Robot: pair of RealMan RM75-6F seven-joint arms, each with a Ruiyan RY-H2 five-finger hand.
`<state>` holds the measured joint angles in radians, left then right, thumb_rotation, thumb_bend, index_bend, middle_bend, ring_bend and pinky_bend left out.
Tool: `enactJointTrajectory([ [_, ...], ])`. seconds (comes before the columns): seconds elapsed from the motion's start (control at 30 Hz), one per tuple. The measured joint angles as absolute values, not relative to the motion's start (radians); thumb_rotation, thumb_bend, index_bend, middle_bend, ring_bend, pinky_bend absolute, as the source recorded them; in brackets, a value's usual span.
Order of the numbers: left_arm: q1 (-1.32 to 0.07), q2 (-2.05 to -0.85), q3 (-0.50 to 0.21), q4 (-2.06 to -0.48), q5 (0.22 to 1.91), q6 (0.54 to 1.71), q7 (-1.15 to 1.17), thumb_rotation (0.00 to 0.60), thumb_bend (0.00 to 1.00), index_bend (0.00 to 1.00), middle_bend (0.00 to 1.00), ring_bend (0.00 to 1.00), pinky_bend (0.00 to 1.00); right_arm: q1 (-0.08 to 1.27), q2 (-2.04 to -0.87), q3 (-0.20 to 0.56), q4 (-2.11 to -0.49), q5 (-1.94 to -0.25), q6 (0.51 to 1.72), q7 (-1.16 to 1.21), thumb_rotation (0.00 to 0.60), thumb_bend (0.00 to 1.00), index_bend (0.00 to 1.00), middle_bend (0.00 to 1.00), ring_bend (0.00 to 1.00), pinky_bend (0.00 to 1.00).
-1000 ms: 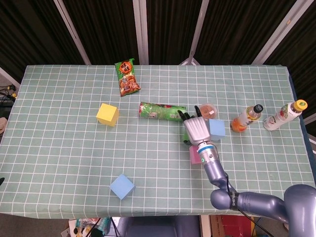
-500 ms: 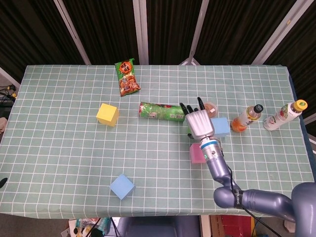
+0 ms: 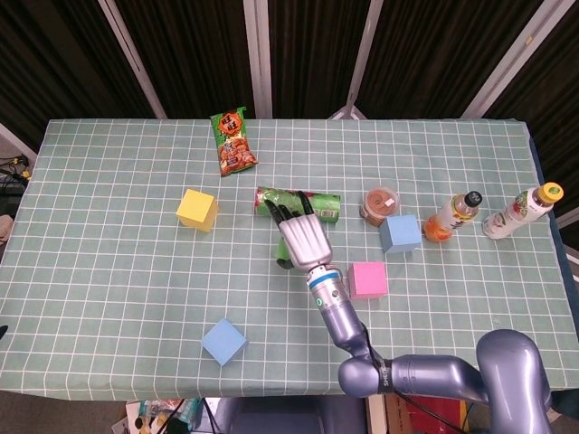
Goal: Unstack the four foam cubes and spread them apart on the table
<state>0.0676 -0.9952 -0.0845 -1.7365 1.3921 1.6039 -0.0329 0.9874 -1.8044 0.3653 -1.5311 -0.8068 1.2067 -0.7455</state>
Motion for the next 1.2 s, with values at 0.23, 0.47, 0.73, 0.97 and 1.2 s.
enactJointTrajectory([
  [0.23, 0.068, -0.993, -0.086, -1.733, 1.388, 1.603, -0.040, 0.600, 0.14, 0.23, 0.00, 0.00, 0.00, 0.999, -1.868, 0.403, -1.465, -0.809, 1.218, -0.663, 0.600, 0.01, 0.11, 0.10, 0.18, 0.00],
  [0.47, 0.068, -0.995, -0.086, -1.733, 1.389, 1.605, -0.035, 0.600, 0.14, 0.23, 0.00, 0.00, 0.00, 0.992, -1.864, 0.395, -1.463, -0.848, 1.253, -0.698, 0.600, 0.00, 0.06, 0.04, 0.16, 0.00],
  [0.73, 0.070, -0.997, -0.084, -1.737, 1.393, 1.611, -0.028, 0.600, 0.15, 0.23, 0.00, 0.00, 0.00, 0.953, -1.784, 0.396, -1.591, -0.852, 1.271, -0.688, 0.600, 0.00, 0.05, 0.04, 0.16, 0.00],
  [0.97, 0.066, -0.996, -0.088, -1.733, 1.383, 1.600, -0.033, 0.600, 0.15, 0.23, 0.00, 0.00, 0.00, 0.861, -1.602, 0.368, -1.683, -0.874, 1.272, -0.652, 0.600, 0.00, 0.05, 0.04, 0.16, 0.00],
  [1.2, 0.057, -1.003, -0.084, -1.739, 1.389, 1.588, -0.004, 0.600, 0.15, 0.23, 0.00, 0.00, 0.00, 0.712, -1.385, 0.302, -1.723, -1.008, 1.241, -0.374, 0.600, 0.00, 0.05, 0.04, 0.16, 0.00],
])
